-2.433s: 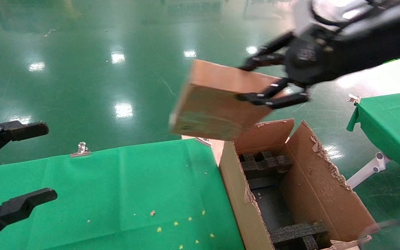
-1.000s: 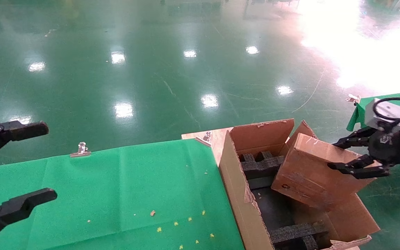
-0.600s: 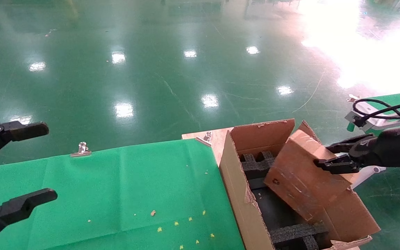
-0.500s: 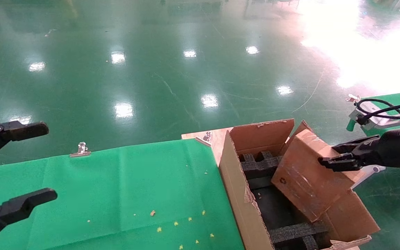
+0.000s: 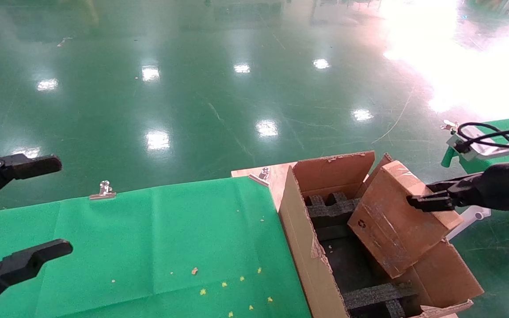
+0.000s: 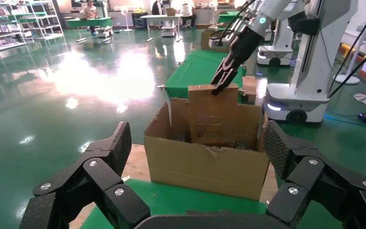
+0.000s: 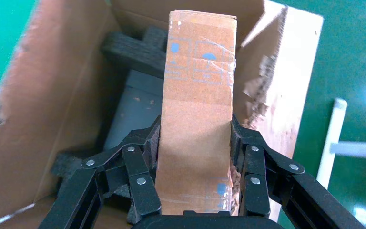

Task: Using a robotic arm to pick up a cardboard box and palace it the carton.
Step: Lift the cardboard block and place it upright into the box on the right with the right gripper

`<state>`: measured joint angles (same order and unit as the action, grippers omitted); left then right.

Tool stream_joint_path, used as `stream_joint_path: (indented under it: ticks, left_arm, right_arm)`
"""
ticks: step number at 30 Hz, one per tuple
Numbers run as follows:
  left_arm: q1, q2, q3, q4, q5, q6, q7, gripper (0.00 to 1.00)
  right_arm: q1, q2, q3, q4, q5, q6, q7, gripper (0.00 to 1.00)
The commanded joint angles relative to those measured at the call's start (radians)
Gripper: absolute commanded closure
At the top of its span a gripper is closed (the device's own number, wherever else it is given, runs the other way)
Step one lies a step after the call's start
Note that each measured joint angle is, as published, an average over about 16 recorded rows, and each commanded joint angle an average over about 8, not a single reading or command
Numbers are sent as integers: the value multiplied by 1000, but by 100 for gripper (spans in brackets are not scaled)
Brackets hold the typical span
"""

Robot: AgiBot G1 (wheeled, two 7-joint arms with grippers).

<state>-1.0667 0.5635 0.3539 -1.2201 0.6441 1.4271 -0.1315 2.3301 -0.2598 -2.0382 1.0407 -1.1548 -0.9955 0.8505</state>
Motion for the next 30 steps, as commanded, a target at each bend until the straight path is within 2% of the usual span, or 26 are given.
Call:
stream_joint_path:
  ticks: [1,11,17,24,30]
  left_arm:
    - [0,0,0,0,0,0,0,0]
    - [0,0,0,0,0,0,0,0]
    - [0,0,0,0,0,0,0,0]
    - [0,0,0,0,0,0,0,0]
    - [0,0,0,0,0,0,0,0]
  right_arm:
    - [-7,-10,-9,-1,-12,19,55,100]
    - [27,-10,-46,90,-192,87,283,100]
    - [21,-8,-68,149,-262,118,406,100]
    - [-14,-28,-96,186,-322,170,525,100]
    - [-85,-68,-127,189,-366,255,620,100]
